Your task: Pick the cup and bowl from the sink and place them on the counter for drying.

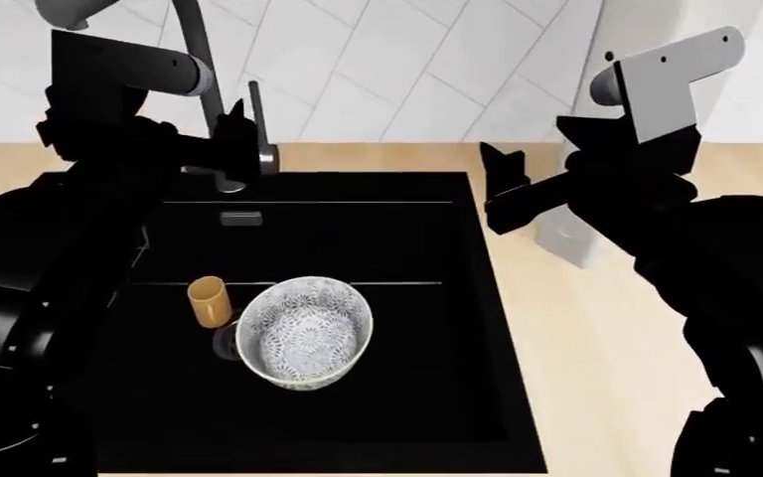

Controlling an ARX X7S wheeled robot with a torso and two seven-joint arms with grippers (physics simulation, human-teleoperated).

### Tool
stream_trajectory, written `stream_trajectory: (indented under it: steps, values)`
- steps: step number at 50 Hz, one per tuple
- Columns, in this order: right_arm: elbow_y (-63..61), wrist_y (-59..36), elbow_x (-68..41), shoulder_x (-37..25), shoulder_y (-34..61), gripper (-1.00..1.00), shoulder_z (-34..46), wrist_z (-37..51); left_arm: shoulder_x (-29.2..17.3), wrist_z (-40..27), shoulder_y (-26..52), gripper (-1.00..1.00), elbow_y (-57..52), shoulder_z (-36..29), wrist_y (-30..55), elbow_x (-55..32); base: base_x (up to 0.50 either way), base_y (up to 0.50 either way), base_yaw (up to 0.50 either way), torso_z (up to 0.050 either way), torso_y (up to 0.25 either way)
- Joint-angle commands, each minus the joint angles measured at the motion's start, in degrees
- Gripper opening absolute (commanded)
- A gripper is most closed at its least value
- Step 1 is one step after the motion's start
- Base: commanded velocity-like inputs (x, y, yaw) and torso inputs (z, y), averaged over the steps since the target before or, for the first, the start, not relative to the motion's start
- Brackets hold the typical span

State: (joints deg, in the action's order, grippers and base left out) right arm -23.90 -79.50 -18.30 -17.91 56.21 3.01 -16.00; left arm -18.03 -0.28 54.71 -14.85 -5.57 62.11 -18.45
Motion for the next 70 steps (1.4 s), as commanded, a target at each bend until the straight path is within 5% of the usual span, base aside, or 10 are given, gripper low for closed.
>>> stream_trajectory:
  steps: [1,32,45,70]
  values:
    - [-0.1,0.3,-0.4,0.5,-1.1,1.0,-1.0,-0.4,-0.5,1.0,-1.7,1.0,-0.6,1.1,0.1,-0.4,0.24,0.09,0.0,0.0,0.0]
    - [2.5,-0.6,-1.8,2.3,-1.7,1.0,-1.6,0.3,-0.4,0.4,-3.2,1.0,-0.2,-0.2,-0.3,-0.6,0.1,0.03,0.0,0.0,0.0]
    - [19.6,4.1,-1.6,5.5,2.5,1.0,8.5,-3.4,-0.4,0.0,-3.3,1.0,0.3,-0.1,-0.6,-0.7,0.0,0.0,0.0,0.0,0.0]
    - [55.3,20.0,-1.0,16.1,9.5,1.0,11.2,-6.1,-0.5,-0.2,-4.1,1.0,-1.0,0.7,-0.7,-1.8,0.0,0.0,0.0,0.0,0.0]
